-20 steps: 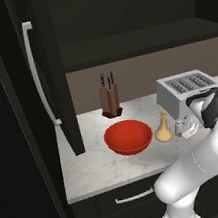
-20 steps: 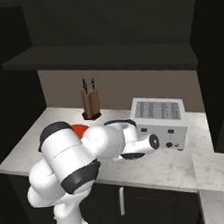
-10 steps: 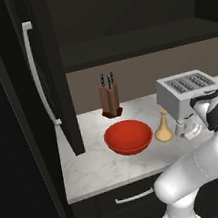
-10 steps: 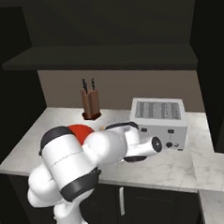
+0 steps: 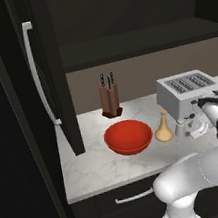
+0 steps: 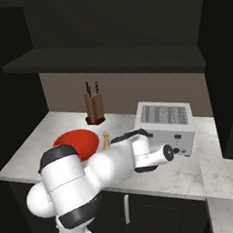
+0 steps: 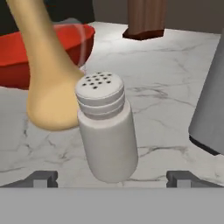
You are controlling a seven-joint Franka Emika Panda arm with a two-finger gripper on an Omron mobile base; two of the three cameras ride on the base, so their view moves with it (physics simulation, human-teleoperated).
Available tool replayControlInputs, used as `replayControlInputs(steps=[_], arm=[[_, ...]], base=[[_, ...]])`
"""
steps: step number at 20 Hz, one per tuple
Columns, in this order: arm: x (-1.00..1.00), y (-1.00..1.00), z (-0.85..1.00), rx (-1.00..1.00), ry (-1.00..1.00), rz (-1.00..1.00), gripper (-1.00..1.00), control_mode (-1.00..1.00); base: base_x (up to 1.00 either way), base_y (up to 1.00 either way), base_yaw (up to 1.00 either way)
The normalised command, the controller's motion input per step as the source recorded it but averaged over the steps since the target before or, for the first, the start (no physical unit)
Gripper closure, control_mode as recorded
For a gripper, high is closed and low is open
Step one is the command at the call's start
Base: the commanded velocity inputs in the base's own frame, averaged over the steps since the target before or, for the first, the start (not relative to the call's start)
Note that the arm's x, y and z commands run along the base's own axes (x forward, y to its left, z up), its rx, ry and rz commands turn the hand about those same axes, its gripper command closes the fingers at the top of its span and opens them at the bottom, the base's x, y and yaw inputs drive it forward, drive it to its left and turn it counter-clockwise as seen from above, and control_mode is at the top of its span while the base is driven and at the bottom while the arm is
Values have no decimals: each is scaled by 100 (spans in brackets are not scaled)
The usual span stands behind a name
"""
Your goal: Retrieve the bottle and the shaker from the cabinet and place them next to the mixing bowl on the counter. Then add garlic from the fridge to the mixing bowl.
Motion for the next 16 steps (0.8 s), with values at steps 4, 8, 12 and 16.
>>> replayControlInputs(steps=[4,8,12,16], arm=[[-12,0,86,2,0,-13,-100,-100],[-21,0,95,5,0,-14,-100,-100],[-32,4,83,2,4,-12,-100,-100],[-8,50,70,0,10,-18,-100,-100]], base=[[0,0,0],[0,0,0],[0,0,0],[0,0,0]])
